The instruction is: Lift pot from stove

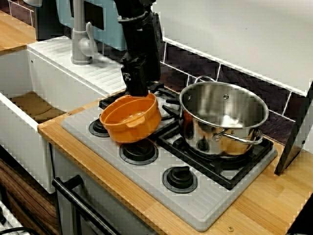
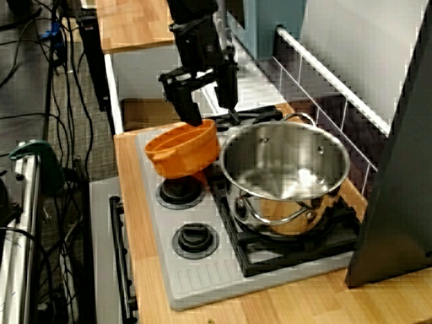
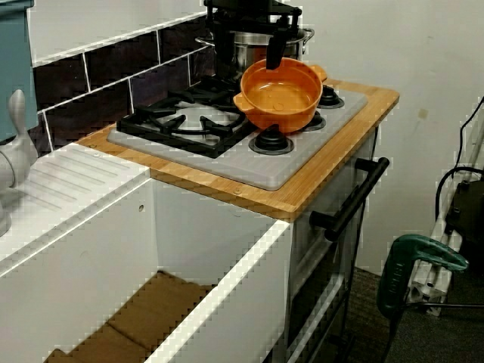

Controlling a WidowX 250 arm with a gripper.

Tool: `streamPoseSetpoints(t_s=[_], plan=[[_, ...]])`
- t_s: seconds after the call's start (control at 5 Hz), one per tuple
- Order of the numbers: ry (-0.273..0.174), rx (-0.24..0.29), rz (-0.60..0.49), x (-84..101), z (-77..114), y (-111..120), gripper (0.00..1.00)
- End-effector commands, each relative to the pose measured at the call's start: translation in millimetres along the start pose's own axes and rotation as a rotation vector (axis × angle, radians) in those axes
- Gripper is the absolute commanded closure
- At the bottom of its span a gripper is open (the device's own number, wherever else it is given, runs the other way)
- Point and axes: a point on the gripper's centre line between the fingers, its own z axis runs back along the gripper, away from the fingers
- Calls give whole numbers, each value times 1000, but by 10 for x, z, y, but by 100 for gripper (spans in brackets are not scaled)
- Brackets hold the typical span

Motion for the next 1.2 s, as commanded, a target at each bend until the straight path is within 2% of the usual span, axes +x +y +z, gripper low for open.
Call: streamPoseSetpoints(t_s=[0.0,0.4,0.8,1.0], plan=[[5,36,-33,60,0,13,0],[26,32,-38,34,-150,-72,0],[43,18,-7,17,-253,-16,0],[35,16,-6,1,-277,-4,100]])
